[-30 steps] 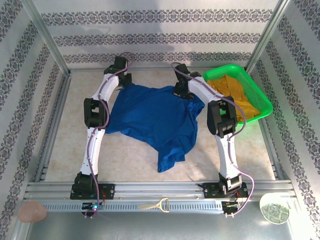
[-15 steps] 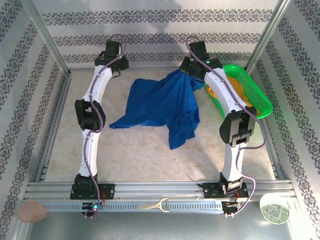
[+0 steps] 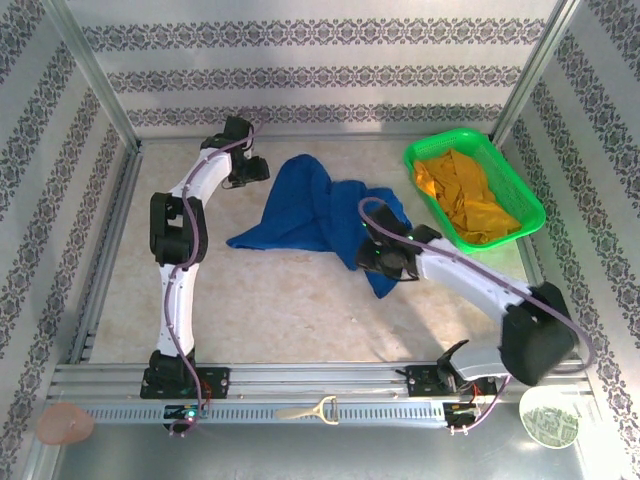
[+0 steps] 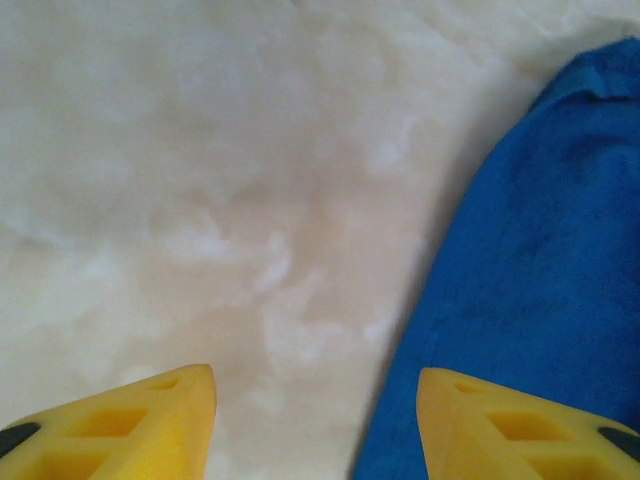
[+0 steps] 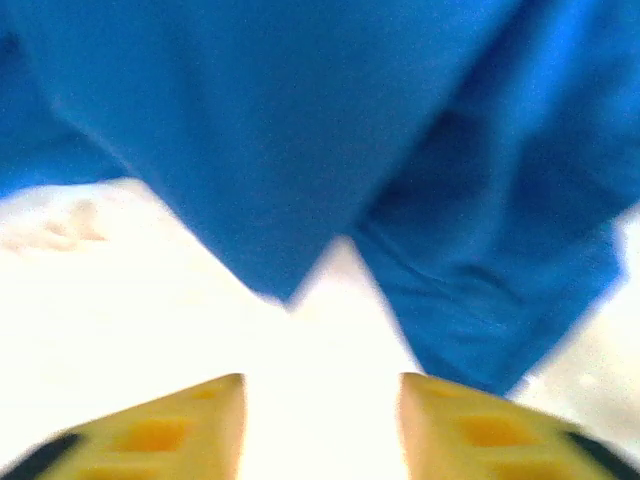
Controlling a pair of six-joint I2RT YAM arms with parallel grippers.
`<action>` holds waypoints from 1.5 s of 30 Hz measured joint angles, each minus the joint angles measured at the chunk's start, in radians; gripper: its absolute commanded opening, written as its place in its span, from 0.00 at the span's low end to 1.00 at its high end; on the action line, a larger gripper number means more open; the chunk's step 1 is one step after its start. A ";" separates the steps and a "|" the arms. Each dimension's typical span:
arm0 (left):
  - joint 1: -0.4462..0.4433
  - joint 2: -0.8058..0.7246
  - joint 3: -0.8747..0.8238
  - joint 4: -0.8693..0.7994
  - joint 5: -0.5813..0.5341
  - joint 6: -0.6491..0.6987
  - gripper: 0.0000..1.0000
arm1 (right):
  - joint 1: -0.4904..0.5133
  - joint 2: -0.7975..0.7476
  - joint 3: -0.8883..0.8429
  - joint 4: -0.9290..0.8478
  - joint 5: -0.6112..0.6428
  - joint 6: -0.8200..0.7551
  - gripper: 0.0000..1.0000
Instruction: Fold the inside-out t-shirt
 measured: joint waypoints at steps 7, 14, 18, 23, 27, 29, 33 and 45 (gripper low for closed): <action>-0.020 0.065 0.202 0.044 0.019 -0.009 0.61 | -0.196 0.077 0.145 -0.013 0.053 -0.014 0.75; -0.082 0.306 0.578 0.019 0.019 -0.041 0.64 | -0.244 0.409 0.494 0.038 0.048 -0.107 0.81; -0.107 0.370 0.578 0.010 0.027 -0.089 0.66 | -0.245 0.566 0.613 0.039 0.030 -0.124 0.57; -0.119 0.414 0.577 -0.003 0.018 -0.108 0.67 | -0.245 0.596 0.605 0.031 -0.002 -0.154 0.00; -0.119 0.414 0.577 -0.010 -0.019 -0.106 0.68 | -0.245 0.475 0.502 0.037 -0.020 -0.172 0.00; -0.119 0.414 0.577 -0.014 -0.031 -0.105 0.68 | -0.245 0.375 0.431 0.039 -0.030 -0.170 0.00; -0.119 0.413 0.575 -0.019 -0.042 -0.091 0.69 | -0.244 0.148 0.265 0.040 -0.044 -0.139 0.00; -0.137 0.397 0.549 -0.019 -0.038 -0.041 0.70 | -0.222 -0.097 -0.060 -0.048 -0.043 0.000 0.00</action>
